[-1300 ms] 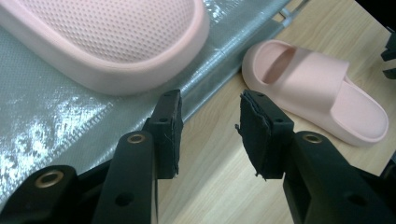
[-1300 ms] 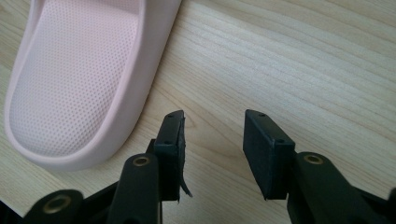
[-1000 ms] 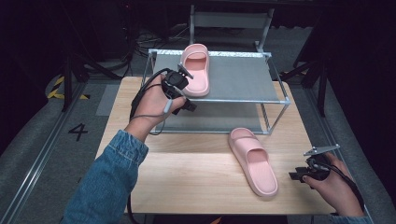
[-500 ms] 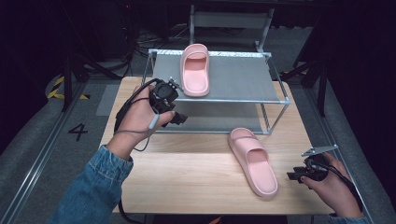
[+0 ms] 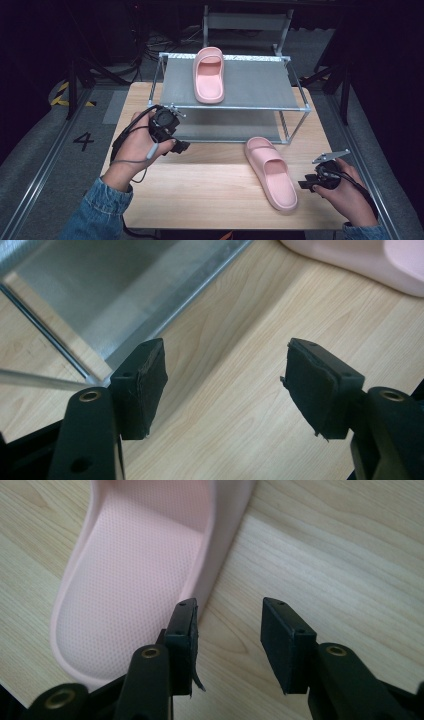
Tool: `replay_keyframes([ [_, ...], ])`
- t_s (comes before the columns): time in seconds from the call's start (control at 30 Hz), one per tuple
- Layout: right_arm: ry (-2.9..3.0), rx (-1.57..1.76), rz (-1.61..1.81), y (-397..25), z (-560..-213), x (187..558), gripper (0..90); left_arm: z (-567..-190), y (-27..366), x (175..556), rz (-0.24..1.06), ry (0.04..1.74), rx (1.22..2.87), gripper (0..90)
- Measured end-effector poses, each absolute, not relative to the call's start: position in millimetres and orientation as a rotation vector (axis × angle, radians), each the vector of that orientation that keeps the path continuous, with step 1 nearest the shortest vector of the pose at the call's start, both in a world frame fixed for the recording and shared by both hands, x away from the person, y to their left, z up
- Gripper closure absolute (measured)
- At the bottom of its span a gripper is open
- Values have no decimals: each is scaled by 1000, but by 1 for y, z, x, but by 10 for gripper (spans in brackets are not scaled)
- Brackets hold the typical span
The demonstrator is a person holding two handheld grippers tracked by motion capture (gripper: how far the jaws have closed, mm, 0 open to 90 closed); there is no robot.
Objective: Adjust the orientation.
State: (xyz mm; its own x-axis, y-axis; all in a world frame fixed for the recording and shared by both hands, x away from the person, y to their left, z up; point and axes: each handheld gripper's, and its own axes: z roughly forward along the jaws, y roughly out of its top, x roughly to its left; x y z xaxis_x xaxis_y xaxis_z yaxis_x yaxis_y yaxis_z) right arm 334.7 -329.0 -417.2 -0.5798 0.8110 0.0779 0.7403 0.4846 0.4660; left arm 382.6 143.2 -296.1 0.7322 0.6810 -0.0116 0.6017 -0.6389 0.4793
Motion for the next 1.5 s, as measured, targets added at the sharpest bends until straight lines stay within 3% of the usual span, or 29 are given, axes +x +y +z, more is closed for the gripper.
replay_keyframes([
  [0.5,2643,1229,723,-296,-416,354,600,-343,173,365,189,1091,2445,284],
  [0.97,2664,1158,759,-262,-412,366,731,-395,185,357,130,1154,2456,251],
  [1.5,2581,1063,794,-229,-416,367,898,-419,212,360,105,1231,2520,221],
])
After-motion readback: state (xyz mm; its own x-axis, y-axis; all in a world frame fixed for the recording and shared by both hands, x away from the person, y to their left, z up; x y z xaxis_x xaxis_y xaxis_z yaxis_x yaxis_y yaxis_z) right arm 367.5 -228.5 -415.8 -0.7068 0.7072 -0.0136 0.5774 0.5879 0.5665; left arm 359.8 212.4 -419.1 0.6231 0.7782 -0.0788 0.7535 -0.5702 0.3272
